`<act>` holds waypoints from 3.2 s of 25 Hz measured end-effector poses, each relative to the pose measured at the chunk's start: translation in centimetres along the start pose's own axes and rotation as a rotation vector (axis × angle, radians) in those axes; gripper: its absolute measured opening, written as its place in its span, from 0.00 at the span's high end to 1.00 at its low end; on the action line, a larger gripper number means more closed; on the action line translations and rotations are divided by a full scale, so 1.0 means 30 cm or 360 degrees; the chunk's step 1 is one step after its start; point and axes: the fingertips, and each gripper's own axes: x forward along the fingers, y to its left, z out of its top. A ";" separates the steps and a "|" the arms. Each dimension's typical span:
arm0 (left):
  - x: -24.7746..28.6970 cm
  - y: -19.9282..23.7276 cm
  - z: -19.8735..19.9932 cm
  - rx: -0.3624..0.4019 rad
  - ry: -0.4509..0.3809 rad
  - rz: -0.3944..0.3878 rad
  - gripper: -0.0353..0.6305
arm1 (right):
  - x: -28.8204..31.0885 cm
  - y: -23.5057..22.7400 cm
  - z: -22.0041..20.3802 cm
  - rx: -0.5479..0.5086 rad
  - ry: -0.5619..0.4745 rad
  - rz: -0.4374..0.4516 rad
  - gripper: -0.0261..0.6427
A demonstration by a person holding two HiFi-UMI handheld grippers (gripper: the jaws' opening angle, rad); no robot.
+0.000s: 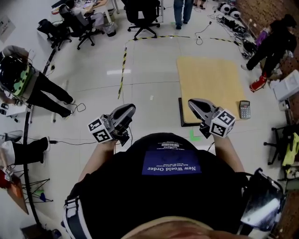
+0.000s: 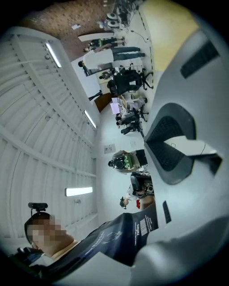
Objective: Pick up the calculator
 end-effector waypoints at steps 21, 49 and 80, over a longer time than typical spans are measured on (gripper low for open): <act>0.223 0.615 0.287 0.0059 0.0275 -0.0309 0.94 | 0.431 -0.342 0.143 -0.0028 -0.0025 -0.0349 0.98; 0.884 0.796 0.111 -0.0070 0.0682 -0.0956 0.94 | 0.112 -0.714 0.121 0.0054 -0.0176 -0.1117 0.98; 1.527 -0.047 -0.718 -0.0030 0.1315 -0.1477 0.94 | -1.055 -0.281 -0.113 0.0048 -0.0337 -0.2048 0.98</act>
